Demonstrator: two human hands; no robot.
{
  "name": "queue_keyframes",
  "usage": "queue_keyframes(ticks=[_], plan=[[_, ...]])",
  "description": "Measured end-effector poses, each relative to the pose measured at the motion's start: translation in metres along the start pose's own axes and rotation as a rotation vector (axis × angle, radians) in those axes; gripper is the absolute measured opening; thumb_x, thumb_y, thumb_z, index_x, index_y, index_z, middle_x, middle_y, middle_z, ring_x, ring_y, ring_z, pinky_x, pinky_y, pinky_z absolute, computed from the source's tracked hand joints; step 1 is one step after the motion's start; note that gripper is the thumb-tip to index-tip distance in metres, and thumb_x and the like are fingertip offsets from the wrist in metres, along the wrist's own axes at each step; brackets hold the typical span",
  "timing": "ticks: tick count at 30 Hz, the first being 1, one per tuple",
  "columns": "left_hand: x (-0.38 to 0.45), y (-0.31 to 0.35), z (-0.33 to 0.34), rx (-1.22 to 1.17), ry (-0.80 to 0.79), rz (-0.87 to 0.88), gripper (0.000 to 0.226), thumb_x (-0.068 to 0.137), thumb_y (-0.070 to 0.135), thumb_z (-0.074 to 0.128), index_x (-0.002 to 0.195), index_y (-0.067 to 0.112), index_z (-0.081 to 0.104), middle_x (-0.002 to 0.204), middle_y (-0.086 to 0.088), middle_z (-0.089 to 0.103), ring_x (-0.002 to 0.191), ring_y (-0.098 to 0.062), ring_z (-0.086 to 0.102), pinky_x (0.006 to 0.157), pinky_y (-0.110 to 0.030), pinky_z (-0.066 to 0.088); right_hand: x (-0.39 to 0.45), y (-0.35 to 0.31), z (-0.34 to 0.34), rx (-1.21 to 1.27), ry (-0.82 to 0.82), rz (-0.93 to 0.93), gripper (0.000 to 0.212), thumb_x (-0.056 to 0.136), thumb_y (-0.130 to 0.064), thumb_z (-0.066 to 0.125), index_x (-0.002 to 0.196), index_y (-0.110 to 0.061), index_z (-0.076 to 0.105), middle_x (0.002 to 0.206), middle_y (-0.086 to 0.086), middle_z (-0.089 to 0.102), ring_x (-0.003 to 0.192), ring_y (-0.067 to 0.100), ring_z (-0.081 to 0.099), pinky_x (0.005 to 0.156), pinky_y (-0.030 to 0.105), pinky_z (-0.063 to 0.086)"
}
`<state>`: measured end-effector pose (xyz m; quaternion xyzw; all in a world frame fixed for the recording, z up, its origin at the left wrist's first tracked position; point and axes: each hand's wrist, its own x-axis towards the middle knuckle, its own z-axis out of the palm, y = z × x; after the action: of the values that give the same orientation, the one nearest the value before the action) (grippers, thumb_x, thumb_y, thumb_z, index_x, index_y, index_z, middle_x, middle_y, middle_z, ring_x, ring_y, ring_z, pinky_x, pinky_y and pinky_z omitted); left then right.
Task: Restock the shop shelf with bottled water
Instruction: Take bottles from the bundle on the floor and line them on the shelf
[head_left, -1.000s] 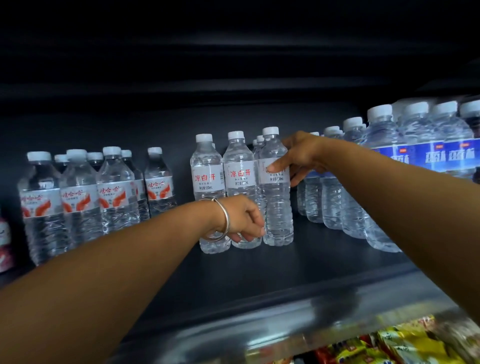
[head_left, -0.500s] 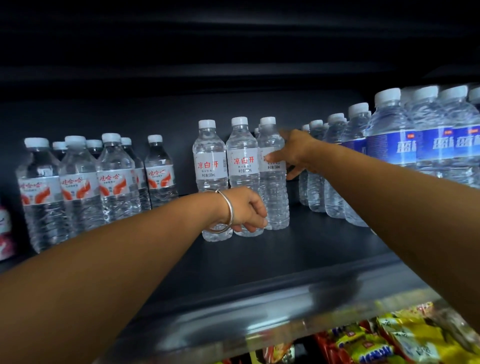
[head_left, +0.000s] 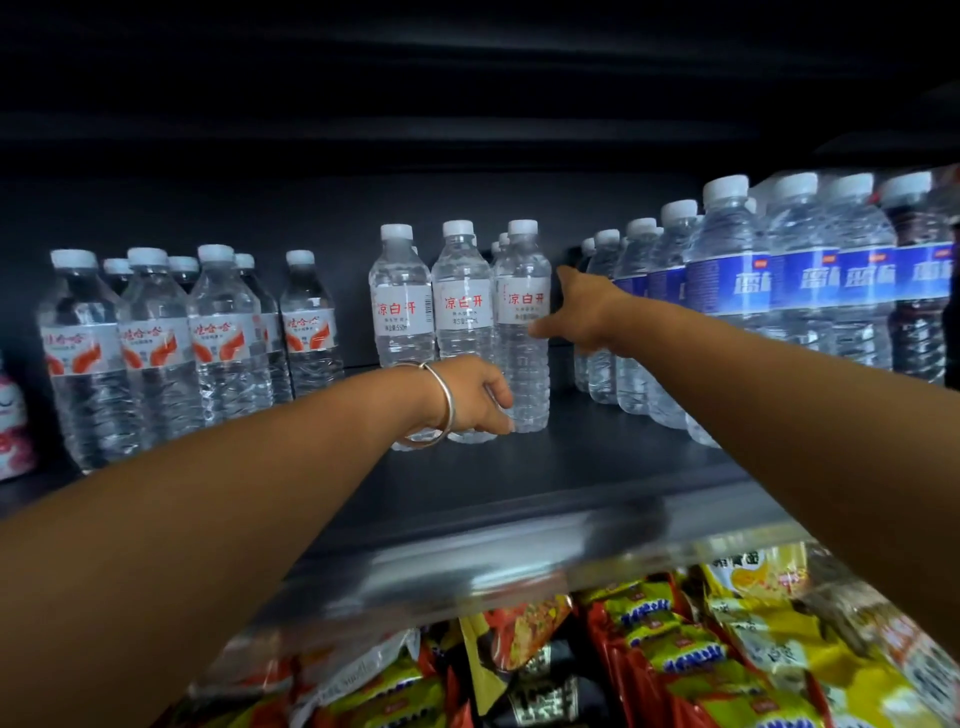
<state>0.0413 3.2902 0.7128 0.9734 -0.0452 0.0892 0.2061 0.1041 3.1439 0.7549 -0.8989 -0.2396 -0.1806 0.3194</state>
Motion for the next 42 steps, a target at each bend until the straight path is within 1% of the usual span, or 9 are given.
queue_keyframes(ticks=[3, 9, 16, 21, 25, 28, 32, 37, 42], plan=[[-0.013, 0.016, 0.004, 0.029, 0.026, -0.013, 0.032, 0.081, 0.017, 0.071, 0.111, 0.010, 0.061, 0.114, -0.011, 0.064, 0.107, -0.027, 0.061, 0.097, -0.035, 0.048, -0.031, 0.000, -0.010, -0.256, -0.066, -0.054, 0.050, 0.088, -0.025, 0.064, 0.131, -0.005, 0.049, 0.130, 0.012, 0.054, 0.108, 0.024, 0.055, 0.085, 0.030, 0.045], [-0.054, 0.072, 0.015, 0.054, 0.075, 0.018, 0.032, 0.081, 0.013, 0.069, 0.112, 0.006, 0.062, 0.105, -0.011, 0.065, 0.099, -0.024, 0.061, 0.095, -0.033, 0.049, -0.111, 0.014, -0.039, -0.515, -0.158, -0.226, 0.035, 0.086, -0.022, 0.063, 0.117, -0.007, 0.064, 0.117, 0.013, 0.064, 0.108, 0.028, 0.057, 0.092, 0.035, 0.047], [-0.105, 0.156, 0.073, 0.013, -0.036, 0.146, 0.040, 0.077, 0.003, 0.071, 0.115, -0.001, 0.059, 0.082, -0.002, 0.059, 0.074, -0.012, 0.055, 0.061, -0.006, 0.042, -0.222, 0.064, -0.078, -0.704, -0.219, -0.232, 0.041, 0.086, -0.029, 0.065, 0.121, -0.008, 0.062, 0.119, 0.012, 0.063, 0.112, 0.029, 0.057, 0.094, 0.034, 0.047], [-0.126, 0.170, 0.180, 0.066, -0.253, 0.144, 0.041, 0.076, 0.008, 0.074, 0.114, 0.001, 0.060, 0.102, -0.013, 0.064, 0.080, -0.013, 0.055, 0.065, -0.016, 0.044, -0.295, 0.135, -0.053, -0.728, -0.467, -0.119, 0.046, 0.086, -0.034, 0.063, 0.124, -0.007, 0.060, 0.122, 0.010, 0.062, 0.115, 0.027, 0.056, 0.093, 0.029, 0.045], [-0.136, 0.153, 0.284, 0.149, -0.437, 0.087, 0.046, 0.078, 0.014, 0.073, 0.120, 0.006, 0.056, 0.119, -0.010, 0.059, 0.107, -0.025, 0.058, 0.074, -0.022, 0.042, -0.340, 0.209, -0.003, -0.655, -0.654, 0.001, 0.047, 0.085, -0.032, 0.065, 0.123, -0.005, 0.060, 0.124, 0.012, 0.060, 0.116, 0.027, 0.053, 0.095, 0.031, 0.043], [-0.147, 0.131, 0.364, 0.146, -0.594, 0.046, 0.047, 0.081, 0.012, 0.070, 0.123, 0.006, 0.052, 0.124, -0.011, 0.055, 0.106, -0.028, 0.056, 0.084, -0.029, 0.044, -0.378, 0.267, 0.053, -0.587, -0.758, 0.062, 0.041, 0.087, -0.026, 0.064, 0.120, -0.002, 0.061, 0.122, 0.015, 0.060, 0.113, 0.029, 0.055, 0.095, 0.035, 0.045], [-0.169, 0.088, 0.481, 0.149, -0.762, 0.030, 0.048, 0.084, 0.018, 0.067, 0.128, 0.010, 0.048, 0.134, -0.010, 0.048, 0.116, -0.028, 0.052, 0.094, -0.032, 0.044, -0.435, 0.337, 0.140, -0.490, -0.883, 0.158, 0.031, 0.088, -0.016, 0.060, 0.114, 0.002, 0.061, 0.116, 0.017, 0.062, 0.106, 0.031, 0.059, 0.068, 0.025, 0.052], [-0.212, 0.022, 0.632, 0.161, -0.852, 0.035, 0.046, 0.085, 0.011, 0.064, 0.128, 0.008, 0.049, 0.129, -0.013, 0.052, 0.114, -0.028, 0.053, 0.086, -0.028, 0.042, -0.521, 0.414, 0.267, -0.394, -0.958, 0.237, 0.031, 0.089, -0.021, 0.057, 0.115, -0.004, 0.062, 0.121, 0.016, 0.060, 0.113, 0.032, 0.056, 0.091, 0.034, 0.046], [-0.269, -0.052, 0.772, 0.155, -0.923, 0.060, 0.052, 0.083, 0.014, 0.066, 0.131, 0.011, 0.046, 0.134, -0.013, 0.043, 0.123, -0.030, 0.043, 0.100, -0.031, 0.036, -0.619, 0.475, 0.391, -0.244, -1.142, 0.428, 0.038, 0.089, -0.016, 0.058, 0.125, -0.002, 0.055, 0.128, 0.018, 0.053, 0.120, 0.032, 0.051, 0.097, 0.037, 0.045]])
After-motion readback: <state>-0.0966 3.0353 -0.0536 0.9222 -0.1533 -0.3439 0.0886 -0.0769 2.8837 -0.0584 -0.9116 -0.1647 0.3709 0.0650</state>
